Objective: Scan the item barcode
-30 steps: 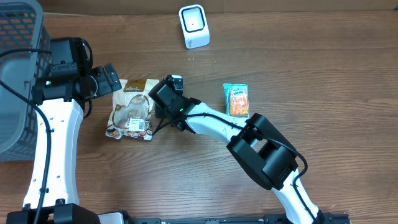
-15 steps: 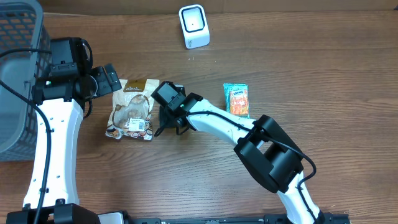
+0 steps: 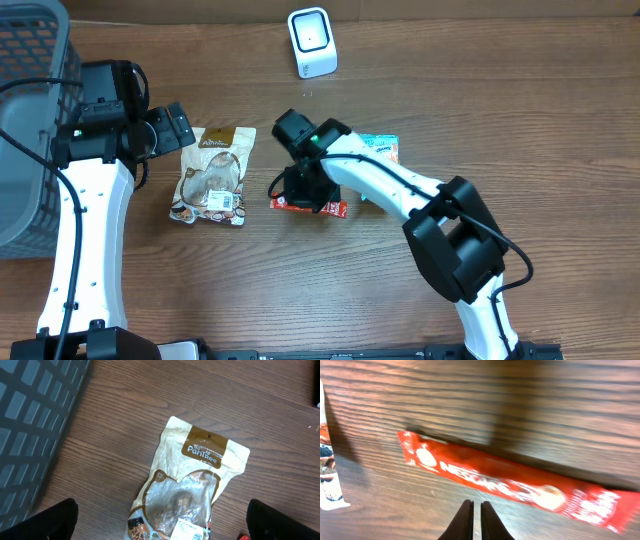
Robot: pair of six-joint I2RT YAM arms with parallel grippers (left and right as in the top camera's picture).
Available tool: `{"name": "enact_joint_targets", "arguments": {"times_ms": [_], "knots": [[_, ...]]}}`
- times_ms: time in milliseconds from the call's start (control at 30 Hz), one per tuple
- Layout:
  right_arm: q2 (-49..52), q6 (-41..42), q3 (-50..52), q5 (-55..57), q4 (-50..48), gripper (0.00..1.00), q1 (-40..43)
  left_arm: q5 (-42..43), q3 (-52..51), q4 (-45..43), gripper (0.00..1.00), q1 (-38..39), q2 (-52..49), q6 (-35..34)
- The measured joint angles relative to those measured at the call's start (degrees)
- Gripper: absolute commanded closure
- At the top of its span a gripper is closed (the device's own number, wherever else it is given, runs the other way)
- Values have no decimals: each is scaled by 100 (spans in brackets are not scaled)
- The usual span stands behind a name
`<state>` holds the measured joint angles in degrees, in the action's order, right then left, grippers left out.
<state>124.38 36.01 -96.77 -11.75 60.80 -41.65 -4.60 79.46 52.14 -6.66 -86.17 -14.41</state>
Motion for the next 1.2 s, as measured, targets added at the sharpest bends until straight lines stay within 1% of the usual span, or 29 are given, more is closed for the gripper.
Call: {"name": "enact_joint_targets", "arguments": {"times_ms": [67,167,367,667,967,1100,1200], "knots": [[-44,-11,-42,59,564,92,81,0,0,0,0,0,0,0],[-50,-22,-42,216,960,92,127,0,0,0,0,0,0,0],[-52,-24,74,365,1067,92,114,2,0,0,0,0,0,0],[-52,-22,433,496,667,93,116,0,0,0,0,0,0,0],[-55,-24,699,938,455,93,111,0,0,0,0,0,0,0],[-90,-24,710,1250,-129,93,109,2,0,0,0,0,0,0],[-90,-94,719,1502,-793,93,111,0,0,0,0,0,0,0]]}}
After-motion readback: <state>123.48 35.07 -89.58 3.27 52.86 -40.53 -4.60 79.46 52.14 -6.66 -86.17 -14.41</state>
